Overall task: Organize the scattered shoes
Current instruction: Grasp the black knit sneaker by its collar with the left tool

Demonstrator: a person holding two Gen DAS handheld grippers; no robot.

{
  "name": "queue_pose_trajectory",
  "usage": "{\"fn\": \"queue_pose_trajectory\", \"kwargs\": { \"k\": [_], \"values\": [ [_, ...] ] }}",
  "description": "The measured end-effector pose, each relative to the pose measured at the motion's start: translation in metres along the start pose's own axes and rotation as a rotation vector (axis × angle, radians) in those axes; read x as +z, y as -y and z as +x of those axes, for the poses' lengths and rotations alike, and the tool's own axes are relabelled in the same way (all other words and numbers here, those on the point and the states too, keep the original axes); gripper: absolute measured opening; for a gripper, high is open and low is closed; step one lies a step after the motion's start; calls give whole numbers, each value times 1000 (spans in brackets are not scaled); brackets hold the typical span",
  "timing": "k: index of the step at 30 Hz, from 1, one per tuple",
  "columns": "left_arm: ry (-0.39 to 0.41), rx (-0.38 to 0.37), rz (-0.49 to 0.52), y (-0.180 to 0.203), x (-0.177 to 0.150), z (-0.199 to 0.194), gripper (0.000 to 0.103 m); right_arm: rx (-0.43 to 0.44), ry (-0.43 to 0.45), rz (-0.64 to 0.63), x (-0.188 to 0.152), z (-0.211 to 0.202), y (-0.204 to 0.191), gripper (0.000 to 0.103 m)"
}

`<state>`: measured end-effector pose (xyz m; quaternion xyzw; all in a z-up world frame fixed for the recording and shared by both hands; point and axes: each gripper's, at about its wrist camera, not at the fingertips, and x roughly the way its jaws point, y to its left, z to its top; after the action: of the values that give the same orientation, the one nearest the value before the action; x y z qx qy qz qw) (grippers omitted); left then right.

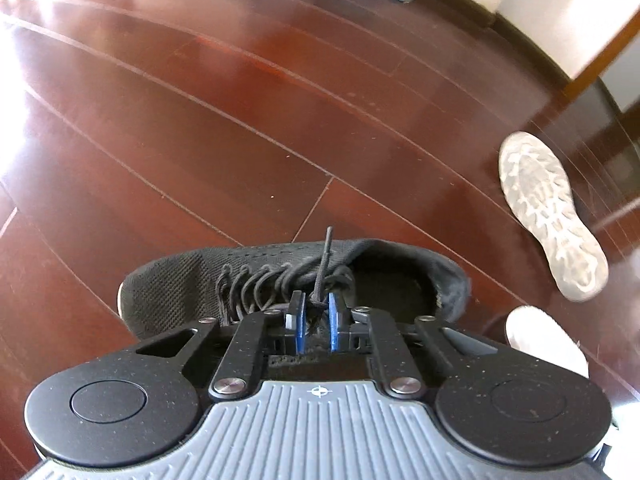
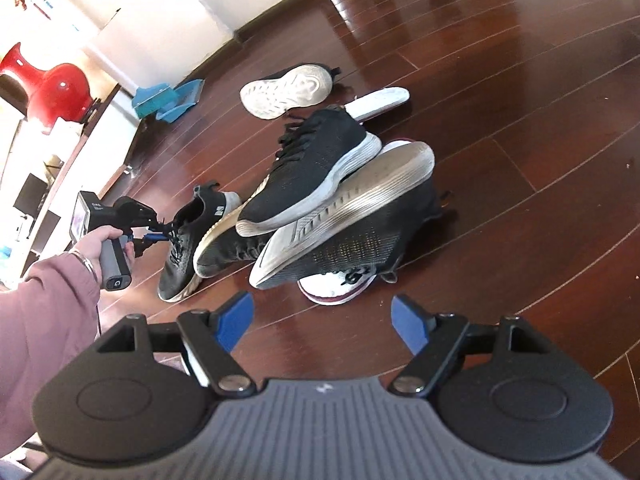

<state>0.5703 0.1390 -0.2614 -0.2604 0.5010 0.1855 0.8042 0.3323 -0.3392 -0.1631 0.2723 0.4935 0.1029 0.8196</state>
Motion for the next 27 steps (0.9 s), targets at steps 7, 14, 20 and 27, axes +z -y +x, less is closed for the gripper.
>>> {"fn": "queue_pose_trajectory", "kwargs": {
  "k": [7,14,20,27],
  "values": [
    [91,1,-41,0,6,-8,77,47,15,-26,5,0,-12,79],
    [87,97,104,16,12,17,82,1,-5,-2,-1,5,-2,79],
    [70,160,176,27,8,42,84,-41,-4,38,-2,7,3,79],
    [65,146,169,6,11,55,71,-49,-23,35,-3,16,-3,79]
  ]
}}
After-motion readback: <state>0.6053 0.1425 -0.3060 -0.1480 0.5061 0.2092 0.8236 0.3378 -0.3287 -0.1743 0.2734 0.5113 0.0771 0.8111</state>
